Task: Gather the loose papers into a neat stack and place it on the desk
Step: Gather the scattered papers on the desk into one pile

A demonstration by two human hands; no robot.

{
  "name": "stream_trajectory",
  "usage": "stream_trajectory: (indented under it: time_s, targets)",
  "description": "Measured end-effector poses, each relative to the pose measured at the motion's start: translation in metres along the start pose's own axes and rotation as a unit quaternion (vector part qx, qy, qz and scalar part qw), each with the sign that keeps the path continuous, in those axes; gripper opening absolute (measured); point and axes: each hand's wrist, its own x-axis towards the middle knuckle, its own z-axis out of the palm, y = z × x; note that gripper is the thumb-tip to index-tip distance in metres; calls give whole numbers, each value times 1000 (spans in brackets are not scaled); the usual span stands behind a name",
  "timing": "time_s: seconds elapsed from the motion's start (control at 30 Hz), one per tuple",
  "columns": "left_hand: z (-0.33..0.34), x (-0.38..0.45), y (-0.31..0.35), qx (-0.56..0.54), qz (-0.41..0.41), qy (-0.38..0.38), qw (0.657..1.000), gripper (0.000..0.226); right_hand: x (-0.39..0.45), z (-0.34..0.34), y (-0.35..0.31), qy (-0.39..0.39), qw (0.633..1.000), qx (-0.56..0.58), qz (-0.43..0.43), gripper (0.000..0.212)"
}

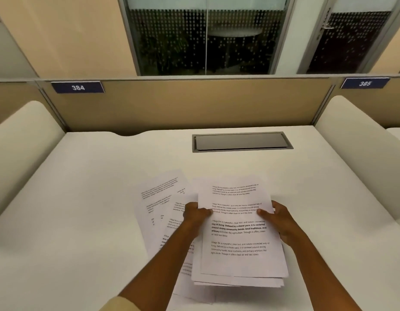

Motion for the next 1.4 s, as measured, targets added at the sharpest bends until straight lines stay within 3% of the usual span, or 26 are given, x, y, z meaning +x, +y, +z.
stream_trajectory:
  time_s: [0.37, 0.43, 0.63, 0.77, 0.9, 1.2, 1.4]
  targets:
    - [-50, 2, -2, 94, -2, 62, 994, 34, 2, 69, 13, 11, 997, -56, 53, 34]
    - [-58, 3, -8, 112, -1, 73, 991, 18, -3, 85, 22, 24, 994, -85, 66, 37]
    - [-75, 10, -27, 159, -2, 111, 981, 27, -18, 123, 38, 53, 974, -216, 42, 39]
    - [-81, 14, -38, 228, 37, 137, 963, 27, -22, 141, 38, 101, 934, -334, 71, 51]
    - [-82, 15, -43, 319, 13, 167, 933, 41, -24, 154, 41, 120, 931, -332, 93, 57]
    - [-87, 17, -47, 352, 0, 159, 922, 49, -23, 166, 42, 141, 939, -300, 90, 54]
    - [-97, 21, -50, 246, 65, 168, 952, 35, -27, 177, 41, 139, 956, -245, 77, 51]
